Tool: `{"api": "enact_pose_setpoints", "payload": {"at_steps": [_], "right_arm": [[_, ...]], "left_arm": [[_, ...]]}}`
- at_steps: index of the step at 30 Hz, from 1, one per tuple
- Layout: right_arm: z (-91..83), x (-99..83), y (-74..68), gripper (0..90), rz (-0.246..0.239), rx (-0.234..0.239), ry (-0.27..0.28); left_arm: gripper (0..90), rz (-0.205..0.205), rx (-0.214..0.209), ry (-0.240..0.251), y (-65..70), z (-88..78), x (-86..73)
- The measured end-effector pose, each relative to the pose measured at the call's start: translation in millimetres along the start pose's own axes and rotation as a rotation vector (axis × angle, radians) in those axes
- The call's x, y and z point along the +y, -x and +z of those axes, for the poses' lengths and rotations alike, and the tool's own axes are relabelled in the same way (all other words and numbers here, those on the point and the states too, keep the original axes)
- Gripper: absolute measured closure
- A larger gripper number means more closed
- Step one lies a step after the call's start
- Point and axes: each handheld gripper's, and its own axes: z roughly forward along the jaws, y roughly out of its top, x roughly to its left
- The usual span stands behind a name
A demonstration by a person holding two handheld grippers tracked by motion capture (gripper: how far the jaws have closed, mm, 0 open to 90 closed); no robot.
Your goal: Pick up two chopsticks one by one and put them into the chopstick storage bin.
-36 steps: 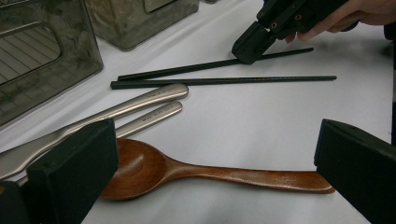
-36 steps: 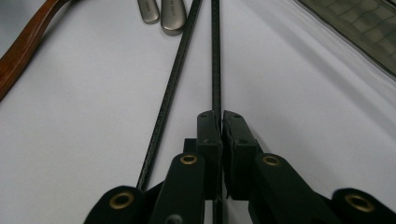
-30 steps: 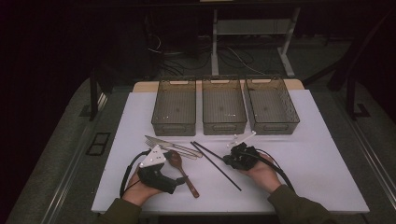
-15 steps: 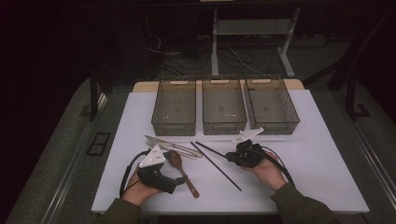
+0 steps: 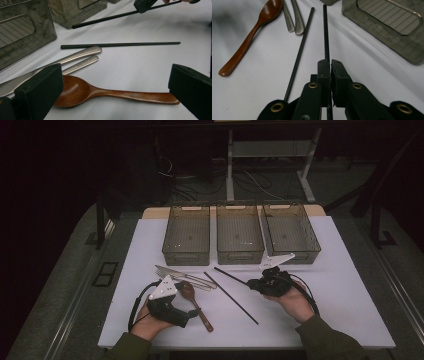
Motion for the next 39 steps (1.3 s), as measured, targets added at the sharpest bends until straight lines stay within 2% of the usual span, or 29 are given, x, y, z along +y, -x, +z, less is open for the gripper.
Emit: {"api": "enact_pose_setpoints", "payload": {"at_steps": [11, 23, 35, 39], "right_arm": [[-15.2, -0.2, 3.3, 86.4, 0.019, 0.018, 0.037], [-30.4, 4.0, 7.7, 86.4, 0.018, 0.016, 0.078], [-37.4, 16.3, 11.7, 86.4, 0.022, 0.003, 0.117], [-39.4, 23.5, 12.6, 86.4, 0.017, 0.000, 0.135]], "left_arm": [[0.0, 0.003, 0.002, 0.000, -0.2, -0.5, 0.0], [0.0, 0.003, 0.003, -0.001, -0.6, -0.3, -0.3], [0.0, 0.009, 0.004, -0.004, -2.2, -0.1, -0.9], [0.0, -0.009, 0.000, 0.005, -3.0, 0.1, -0.8]]}}
